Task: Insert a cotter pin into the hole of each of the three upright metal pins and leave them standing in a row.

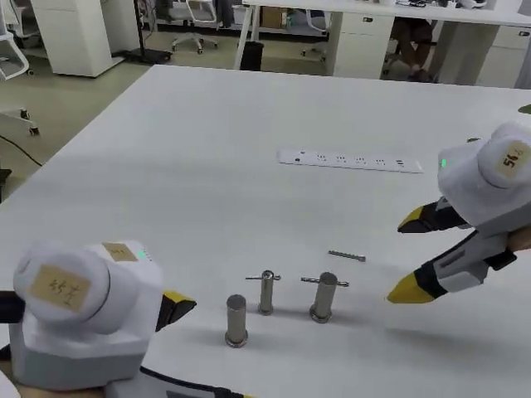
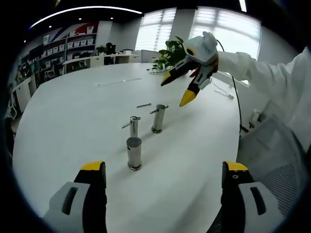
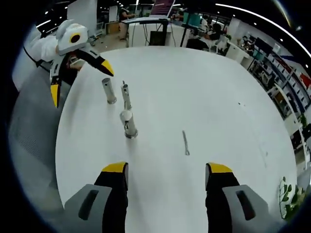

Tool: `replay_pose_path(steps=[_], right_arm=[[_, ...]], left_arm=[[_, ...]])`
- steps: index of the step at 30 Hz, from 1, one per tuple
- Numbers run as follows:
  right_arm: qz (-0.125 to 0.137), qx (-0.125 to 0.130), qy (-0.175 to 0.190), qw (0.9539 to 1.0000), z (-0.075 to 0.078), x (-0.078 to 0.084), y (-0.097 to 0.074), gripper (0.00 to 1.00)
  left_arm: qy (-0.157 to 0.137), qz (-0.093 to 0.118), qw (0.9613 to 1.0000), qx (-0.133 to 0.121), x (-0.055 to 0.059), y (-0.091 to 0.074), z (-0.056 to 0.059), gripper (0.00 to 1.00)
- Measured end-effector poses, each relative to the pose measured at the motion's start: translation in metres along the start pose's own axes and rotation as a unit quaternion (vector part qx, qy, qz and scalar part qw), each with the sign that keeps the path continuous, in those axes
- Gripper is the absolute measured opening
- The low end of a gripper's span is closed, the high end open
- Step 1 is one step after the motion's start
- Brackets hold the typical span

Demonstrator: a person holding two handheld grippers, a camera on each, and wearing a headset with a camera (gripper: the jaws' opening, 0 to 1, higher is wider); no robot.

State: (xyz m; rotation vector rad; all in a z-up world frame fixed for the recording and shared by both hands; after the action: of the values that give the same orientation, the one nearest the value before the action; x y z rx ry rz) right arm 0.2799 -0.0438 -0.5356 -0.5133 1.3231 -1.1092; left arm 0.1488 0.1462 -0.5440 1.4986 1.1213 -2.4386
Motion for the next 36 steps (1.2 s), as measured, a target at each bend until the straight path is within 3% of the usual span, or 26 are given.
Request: replay_pose_path(steps=[9, 18, 26, 29, 36], right_arm=[[-0.058, -0.027, -0.047, 0.9968, 0.002, 0.011, 0.022, 0.56], [-0.088, -0.039, -0.059, 0.9936, 0.011, 0.018, 0.034, 0.43], [-0.076, -0.037, -0.051, 0.9951, 0.016, 0.005, 0.049, 0.28], [-0.083, -0.038, -0.055, 0.9943, 0.017, 0.004, 0.056, 0.22], [-0.082, -0.038, -0.039, 0.9951, 0.028, -0.001, 0.064, 0.20]], left_arm=[[-0.008, -0.009, 0.9999, -0.003, 0.006, -0.001, -0.001, 0.99], [-0.012, -0.008, 0.9999, -0.005, 0.006, -0.002, -0.001, 0.99], [-0.021, -0.011, 0.9997, -0.002, 0.011, -0.002, 0.000, 0.99], [-0.015, -0.021, 0.9997, 0.001, 0.014, -0.003, 0.002, 0.99], [-0.017, -0.020, 0.9997, 0.003, 0.014, -0.003, 0.003, 0.99]])
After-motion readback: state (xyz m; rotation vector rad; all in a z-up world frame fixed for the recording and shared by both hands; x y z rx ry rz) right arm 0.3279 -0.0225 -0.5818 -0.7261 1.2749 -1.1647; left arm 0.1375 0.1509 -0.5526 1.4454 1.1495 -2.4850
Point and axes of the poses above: the centre of the closed fingertips' face, and the gripper's own axes: y roughly forward along the fingers, z roughly to its right, x roughly out of its underside, the point moved 3 cm from there along -y, roughly backward along the fingers, and after that the axes turned 5 degrees about x, right-handed, at the moved point
